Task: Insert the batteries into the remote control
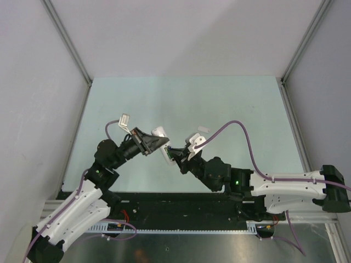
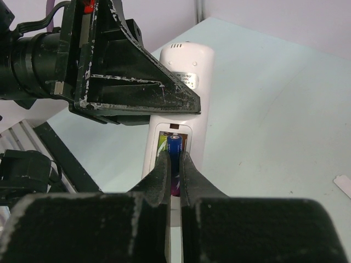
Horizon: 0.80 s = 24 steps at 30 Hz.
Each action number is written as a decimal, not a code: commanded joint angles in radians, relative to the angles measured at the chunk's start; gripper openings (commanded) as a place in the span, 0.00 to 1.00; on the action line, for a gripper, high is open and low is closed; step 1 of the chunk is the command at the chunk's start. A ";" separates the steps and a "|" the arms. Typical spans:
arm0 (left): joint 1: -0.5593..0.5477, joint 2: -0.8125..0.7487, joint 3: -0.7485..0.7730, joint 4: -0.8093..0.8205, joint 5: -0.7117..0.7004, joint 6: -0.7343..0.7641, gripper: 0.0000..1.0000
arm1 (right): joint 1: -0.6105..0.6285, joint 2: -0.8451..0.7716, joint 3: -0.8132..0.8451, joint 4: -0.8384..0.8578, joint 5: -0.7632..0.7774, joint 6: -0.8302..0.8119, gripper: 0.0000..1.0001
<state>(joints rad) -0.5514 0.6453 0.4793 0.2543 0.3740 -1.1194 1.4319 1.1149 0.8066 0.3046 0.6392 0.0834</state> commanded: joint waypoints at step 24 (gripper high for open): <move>0.004 -0.121 0.064 0.227 -0.023 0.099 0.00 | -0.119 0.143 0.155 -0.436 -0.211 0.259 0.00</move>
<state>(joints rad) -0.5426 0.5816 0.4793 0.2199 0.3134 -0.9741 1.3262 1.2026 0.9768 0.0563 0.4942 0.2928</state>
